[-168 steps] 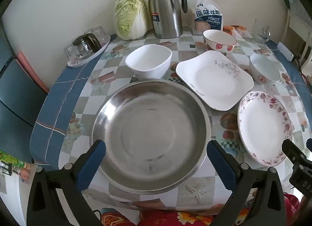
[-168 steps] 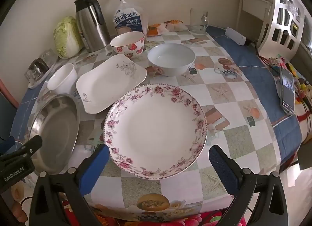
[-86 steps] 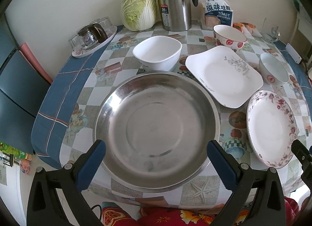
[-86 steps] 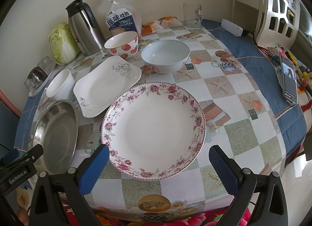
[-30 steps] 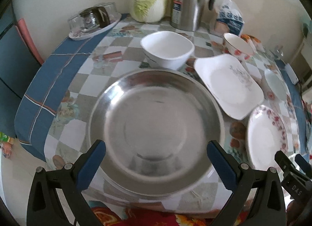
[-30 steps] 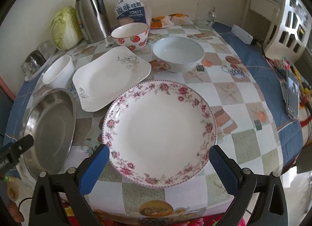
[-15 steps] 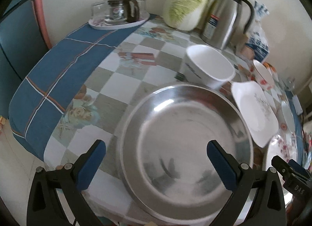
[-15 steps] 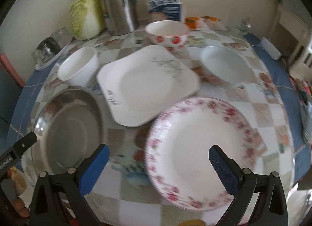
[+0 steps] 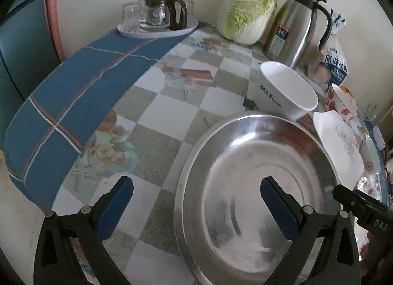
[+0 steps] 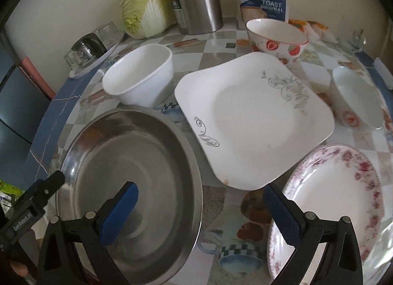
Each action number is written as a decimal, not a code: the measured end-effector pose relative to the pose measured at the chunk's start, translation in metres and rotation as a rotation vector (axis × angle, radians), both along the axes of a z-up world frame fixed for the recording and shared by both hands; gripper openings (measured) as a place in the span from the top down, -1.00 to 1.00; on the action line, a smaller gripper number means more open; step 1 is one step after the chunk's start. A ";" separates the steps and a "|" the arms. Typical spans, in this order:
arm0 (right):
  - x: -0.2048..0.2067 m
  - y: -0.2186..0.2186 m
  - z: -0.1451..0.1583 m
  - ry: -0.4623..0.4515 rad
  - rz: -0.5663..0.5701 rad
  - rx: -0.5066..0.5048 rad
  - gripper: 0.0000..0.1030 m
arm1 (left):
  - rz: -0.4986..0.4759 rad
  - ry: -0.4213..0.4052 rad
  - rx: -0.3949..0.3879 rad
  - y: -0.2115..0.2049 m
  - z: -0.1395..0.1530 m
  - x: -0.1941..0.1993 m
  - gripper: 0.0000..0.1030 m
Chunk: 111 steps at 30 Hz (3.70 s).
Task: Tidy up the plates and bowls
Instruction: 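Move both tools to the steel basin rim and close both grippers on it, then lift the steel basin off the table with both grippers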
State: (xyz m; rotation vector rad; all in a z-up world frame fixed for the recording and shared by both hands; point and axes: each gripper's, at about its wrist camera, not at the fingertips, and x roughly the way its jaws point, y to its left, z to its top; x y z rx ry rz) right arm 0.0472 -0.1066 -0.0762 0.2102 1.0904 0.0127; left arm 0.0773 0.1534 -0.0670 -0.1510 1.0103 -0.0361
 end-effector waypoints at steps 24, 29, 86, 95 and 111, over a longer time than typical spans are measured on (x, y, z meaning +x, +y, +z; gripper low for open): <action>-0.006 -0.009 0.006 -0.048 0.016 0.018 0.40 | -0.019 0.079 0.083 -0.007 -0.033 0.008 -0.58; -0.010 -0.007 0.002 -0.020 0.031 0.039 0.49 | -0.029 0.078 0.097 -0.008 -0.031 0.007 -0.43; -0.036 -0.139 0.098 -0.342 -0.146 0.217 0.73 | -0.201 -0.245 0.217 -0.172 0.150 0.004 0.32; -0.024 -0.175 0.075 -0.295 -0.231 0.183 0.73 | -0.205 -0.145 0.192 -0.208 0.116 0.039 0.32; -0.010 -0.181 0.039 -0.184 -0.259 0.135 0.73 | -0.221 -0.006 0.182 -0.212 0.055 0.059 0.32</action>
